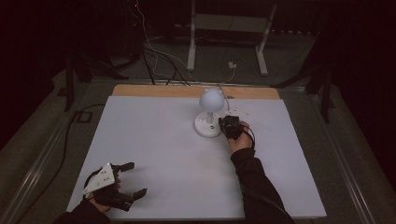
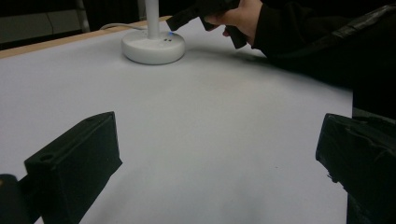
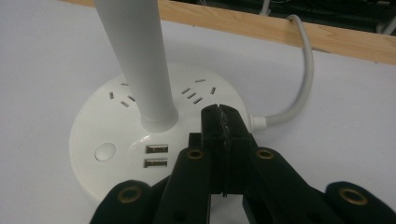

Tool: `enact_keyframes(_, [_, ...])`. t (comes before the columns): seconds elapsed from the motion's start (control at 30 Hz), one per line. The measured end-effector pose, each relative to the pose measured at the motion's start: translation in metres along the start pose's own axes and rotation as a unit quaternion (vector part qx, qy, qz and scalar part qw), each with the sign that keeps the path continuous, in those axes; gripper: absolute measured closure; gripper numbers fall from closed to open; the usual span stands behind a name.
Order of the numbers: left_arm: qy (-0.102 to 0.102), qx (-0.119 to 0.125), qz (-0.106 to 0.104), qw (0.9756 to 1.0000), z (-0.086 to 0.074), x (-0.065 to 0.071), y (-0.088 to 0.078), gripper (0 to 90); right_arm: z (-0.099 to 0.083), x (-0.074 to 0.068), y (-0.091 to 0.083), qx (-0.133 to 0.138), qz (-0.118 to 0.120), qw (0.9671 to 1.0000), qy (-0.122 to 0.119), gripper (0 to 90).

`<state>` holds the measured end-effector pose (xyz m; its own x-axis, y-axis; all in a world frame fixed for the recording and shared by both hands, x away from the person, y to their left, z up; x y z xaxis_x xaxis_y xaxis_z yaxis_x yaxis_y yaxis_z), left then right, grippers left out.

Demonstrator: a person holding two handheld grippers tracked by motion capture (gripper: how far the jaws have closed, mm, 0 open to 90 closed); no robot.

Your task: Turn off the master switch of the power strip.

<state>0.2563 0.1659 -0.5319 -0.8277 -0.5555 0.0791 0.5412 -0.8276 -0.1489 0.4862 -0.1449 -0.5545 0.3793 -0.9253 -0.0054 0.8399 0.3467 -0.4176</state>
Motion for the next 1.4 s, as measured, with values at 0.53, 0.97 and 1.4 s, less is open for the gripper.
enact_keyframes(0.53, [0.002,-0.002,0.001,1.0000,-0.0005,-0.0002,0.0002,0.3,-0.0031,-0.0025,0.0053,-0.001,-0.010,0.9996,-0.027,90.0])
enact_keyframes(0.97, [0.003,-0.005,0.001,1.0000,-0.0015,0.0001,0.0011,0.3,-0.0028,0.0005,0.0062,-0.015,-0.008,0.9993,-0.034,90.0])
enact_keyframes(1.4, [0.003,-0.005,0.002,1.0000,-0.0018,0.0001,0.0016,0.3,-0.0016,-0.0042,0.0072,-0.029,-0.031,0.9959,-0.080,90.0])
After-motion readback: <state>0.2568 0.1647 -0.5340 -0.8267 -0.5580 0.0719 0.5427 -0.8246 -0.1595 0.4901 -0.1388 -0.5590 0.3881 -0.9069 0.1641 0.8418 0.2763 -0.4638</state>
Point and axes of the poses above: each handheld gripper's, and its own axes: y roughly forward along the jaws, z roughly out of its top, x roughly to its right, the point moved 8 cm from there along y, roughly forward along the jaws, and after that the axes turned 10 degrees about x, right-handed, at the moved point
